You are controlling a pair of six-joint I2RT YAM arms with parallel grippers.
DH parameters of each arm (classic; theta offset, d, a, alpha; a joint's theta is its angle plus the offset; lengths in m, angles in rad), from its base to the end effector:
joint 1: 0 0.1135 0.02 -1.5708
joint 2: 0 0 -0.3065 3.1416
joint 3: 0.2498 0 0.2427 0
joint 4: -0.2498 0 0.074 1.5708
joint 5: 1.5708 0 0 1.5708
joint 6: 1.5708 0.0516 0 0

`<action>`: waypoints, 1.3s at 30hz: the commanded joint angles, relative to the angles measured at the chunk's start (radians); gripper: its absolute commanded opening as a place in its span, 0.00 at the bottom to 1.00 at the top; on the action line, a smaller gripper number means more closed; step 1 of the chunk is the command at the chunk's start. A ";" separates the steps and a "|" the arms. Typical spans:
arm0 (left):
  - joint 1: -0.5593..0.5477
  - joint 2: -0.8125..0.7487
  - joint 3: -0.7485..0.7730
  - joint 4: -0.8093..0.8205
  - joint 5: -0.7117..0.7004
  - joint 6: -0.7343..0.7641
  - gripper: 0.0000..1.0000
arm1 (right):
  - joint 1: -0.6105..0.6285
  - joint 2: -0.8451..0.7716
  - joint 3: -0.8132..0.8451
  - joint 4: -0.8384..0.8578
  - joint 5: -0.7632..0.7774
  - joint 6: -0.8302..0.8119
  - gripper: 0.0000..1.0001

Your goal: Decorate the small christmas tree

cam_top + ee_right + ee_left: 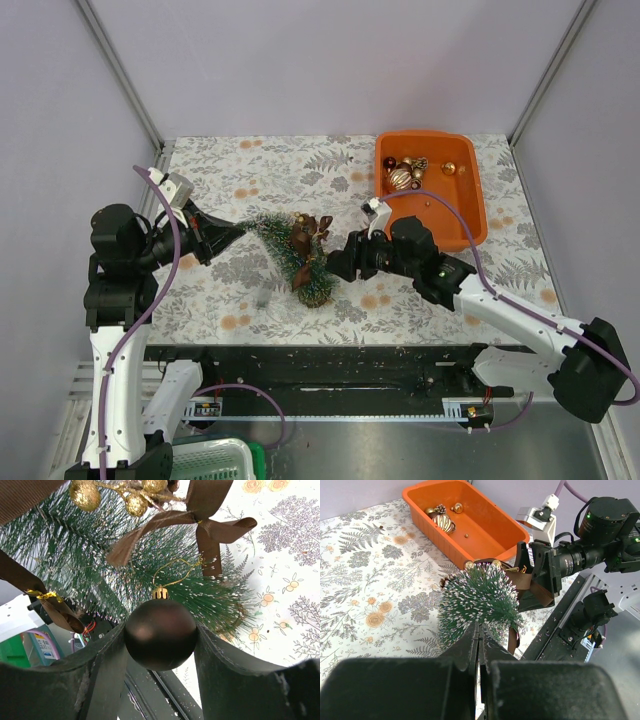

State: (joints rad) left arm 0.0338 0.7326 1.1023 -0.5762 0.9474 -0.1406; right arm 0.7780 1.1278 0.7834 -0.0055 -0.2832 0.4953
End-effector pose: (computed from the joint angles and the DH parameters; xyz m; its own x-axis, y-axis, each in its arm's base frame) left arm 0.0930 -0.0388 0.4381 -0.3114 -0.0924 -0.9458 0.7381 0.6033 -0.3020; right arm 0.1653 0.1831 0.3251 -0.6240 0.0258 -0.7810 -0.6414 0.5540 0.5308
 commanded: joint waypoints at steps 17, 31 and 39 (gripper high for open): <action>-0.002 -0.015 -0.001 0.050 0.019 -0.013 0.00 | 0.007 0.076 0.048 0.045 -0.005 -0.052 0.10; -0.002 -0.015 -0.001 0.050 0.028 -0.013 0.00 | 0.006 0.055 0.128 -0.071 0.052 -0.136 0.10; -0.003 -0.010 -0.007 0.050 0.040 -0.016 0.00 | 0.004 0.076 0.152 -0.070 0.052 -0.149 0.10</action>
State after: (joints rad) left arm 0.0338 0.7261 1.0992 -0.5732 0.9546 -0.1413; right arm 0.7780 1.2068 0.8772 -0.0837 -0.2478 0.3756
